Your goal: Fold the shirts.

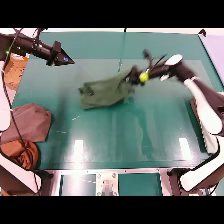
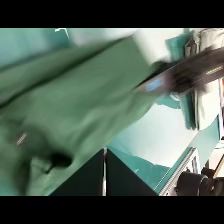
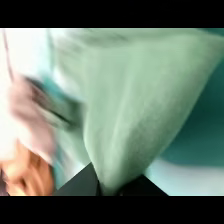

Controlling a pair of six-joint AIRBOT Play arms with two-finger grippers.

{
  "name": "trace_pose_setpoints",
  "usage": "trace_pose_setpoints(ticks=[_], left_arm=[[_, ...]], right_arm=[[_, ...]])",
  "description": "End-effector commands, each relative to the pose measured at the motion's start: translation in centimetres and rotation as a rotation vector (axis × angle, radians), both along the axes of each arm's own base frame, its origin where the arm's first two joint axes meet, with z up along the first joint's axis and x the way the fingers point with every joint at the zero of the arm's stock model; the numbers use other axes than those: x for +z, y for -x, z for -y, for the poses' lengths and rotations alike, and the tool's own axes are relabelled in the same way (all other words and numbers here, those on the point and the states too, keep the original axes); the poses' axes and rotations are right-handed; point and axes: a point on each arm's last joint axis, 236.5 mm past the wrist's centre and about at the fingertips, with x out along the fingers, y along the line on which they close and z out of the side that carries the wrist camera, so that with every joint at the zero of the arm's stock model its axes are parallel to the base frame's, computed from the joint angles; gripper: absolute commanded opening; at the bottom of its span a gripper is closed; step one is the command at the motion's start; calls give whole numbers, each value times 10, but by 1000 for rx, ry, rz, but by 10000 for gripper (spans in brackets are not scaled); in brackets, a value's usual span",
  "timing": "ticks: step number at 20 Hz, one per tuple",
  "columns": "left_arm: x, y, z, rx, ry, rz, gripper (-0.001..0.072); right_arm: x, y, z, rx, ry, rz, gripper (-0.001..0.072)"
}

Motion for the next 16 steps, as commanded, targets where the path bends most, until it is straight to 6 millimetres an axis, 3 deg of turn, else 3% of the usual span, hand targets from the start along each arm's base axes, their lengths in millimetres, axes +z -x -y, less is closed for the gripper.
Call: trace_pose_setpoints(ticks=[1,4,6,9,11,14,16], left_arm=[[0,2,0,-5,0,-3,23],[0,3,0,-11,-1,-8,23],[-1,6,0,-21,-2,-16,23],[-1,6,1,-21,-2,-15,23],[-1,6,1,-20,-2,-14,23],[-1,6,1,-19,-2,-14,23],[-1,6,1,-21,-2,-15,23]], right_arm=[[123,-29,65,-136,-34,174,26],[177,-45,184,-403,38,238,27],[190,-42,266,-577,75,260,26],[179,-15,390,-831,180,213,26],[166,19,459,-981,266,143,26],[147,82,522,-1128,407,18,25],[135,119,535,-1164,473,-102,26]])
